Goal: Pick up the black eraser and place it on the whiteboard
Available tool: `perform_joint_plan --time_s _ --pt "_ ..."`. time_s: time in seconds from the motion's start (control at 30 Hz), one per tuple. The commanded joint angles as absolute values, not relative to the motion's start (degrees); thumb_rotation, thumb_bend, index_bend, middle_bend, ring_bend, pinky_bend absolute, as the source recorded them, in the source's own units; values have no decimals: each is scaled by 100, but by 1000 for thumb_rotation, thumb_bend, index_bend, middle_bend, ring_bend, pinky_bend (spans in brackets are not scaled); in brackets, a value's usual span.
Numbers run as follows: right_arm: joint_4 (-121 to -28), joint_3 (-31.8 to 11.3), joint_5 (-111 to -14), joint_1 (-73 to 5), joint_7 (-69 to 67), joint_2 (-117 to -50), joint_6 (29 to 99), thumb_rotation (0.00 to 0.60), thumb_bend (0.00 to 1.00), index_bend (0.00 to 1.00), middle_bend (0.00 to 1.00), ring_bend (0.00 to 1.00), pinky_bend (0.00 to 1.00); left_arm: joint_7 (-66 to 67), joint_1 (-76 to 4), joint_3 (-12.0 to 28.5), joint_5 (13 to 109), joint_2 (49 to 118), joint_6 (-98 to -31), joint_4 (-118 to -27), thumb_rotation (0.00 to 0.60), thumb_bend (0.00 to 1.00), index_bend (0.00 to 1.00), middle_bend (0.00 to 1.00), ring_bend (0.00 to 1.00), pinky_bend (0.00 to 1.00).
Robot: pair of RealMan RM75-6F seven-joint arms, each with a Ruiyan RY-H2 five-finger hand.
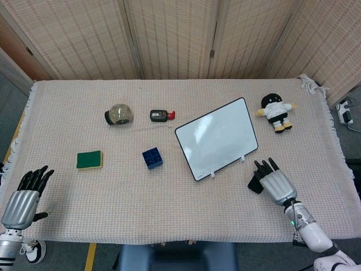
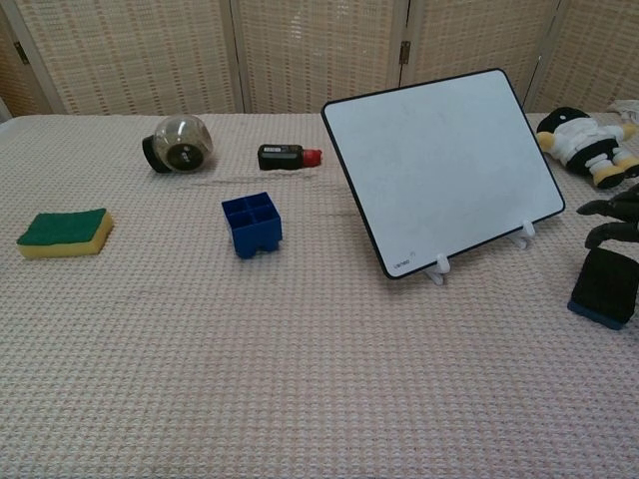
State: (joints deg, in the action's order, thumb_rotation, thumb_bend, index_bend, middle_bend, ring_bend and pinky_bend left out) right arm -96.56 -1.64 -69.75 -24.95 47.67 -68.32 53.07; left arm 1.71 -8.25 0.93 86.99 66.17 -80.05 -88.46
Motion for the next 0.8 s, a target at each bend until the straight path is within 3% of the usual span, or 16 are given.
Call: perform_joint_plan --time_s 0.03,0.47,0.8 --pt "-9383 -125 -6897 -2638 4879 -7113 5259 600 334 197 0 0 0 134 -833 87 8691 6602 -7988 -8835 600 340 0 4 36 62" --pt "-8825 -48 -6693 -2888 4641 -7480 5143 600 334 227 0 0 0 -55 -854 104 8592 6556 -7927 -8797 600 340 0 4 36 53" --pt "-8571 64 -6717 -2950 4555 -7653 5271 600 334 364 0 2 0 -246 -911 40 8606 6463 -7760 -8847 600 340 0 4 36 53"
